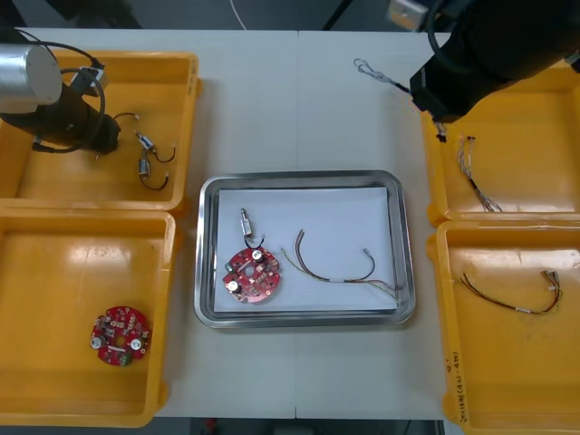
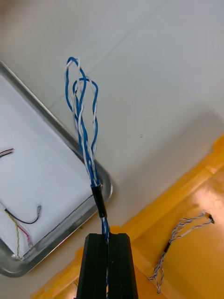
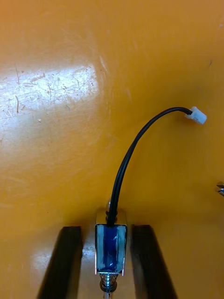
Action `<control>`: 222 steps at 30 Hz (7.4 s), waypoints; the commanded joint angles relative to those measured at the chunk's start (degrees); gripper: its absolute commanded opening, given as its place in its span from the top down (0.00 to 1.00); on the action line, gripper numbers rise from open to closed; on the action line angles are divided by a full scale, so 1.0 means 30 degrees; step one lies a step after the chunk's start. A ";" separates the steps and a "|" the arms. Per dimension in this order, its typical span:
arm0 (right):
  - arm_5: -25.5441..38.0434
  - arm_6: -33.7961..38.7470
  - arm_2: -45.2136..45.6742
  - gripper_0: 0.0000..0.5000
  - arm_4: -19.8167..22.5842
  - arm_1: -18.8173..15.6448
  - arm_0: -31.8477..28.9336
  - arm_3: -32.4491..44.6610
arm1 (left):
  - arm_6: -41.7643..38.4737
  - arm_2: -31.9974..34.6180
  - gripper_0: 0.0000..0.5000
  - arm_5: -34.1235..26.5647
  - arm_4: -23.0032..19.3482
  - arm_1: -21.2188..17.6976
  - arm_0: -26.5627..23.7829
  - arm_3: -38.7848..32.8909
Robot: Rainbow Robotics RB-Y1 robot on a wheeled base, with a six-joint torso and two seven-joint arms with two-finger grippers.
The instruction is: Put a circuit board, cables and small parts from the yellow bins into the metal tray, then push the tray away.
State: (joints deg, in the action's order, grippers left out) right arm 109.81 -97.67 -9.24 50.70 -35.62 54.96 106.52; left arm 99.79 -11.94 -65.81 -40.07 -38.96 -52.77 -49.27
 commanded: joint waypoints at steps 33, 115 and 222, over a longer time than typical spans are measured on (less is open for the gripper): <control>-0.7600 -0.7461 -1.0133 1.00 -0.5152 0.0769 -0.2176 -0.1170 | 0.0691 0.2749 1.00 -0.7476 0.1667 -0.0345 -0.0779 -0.4874; 0.0062 -0.3213 0.6391 0.00 -0.3717 0.0300 -0.8826 0.5539 | -1.3283 0.0992 1.00 -1.4728 0.0964 0.2761 -0.0017 -1.8058; 0.0062 0.6220 1.1869 0.00 -0.2633 0.0476 -1.6561 0.7297 | -2.1955 -0.7036 0.00 -1.0933 0.3982 0.4636 0.2004 -1.9347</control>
State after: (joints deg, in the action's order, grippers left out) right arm 109.83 -81.27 25.73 41.89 -34.67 5.87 125.58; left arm 38.20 -36.84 -96.32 -26.51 -22.75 -47.31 -102.72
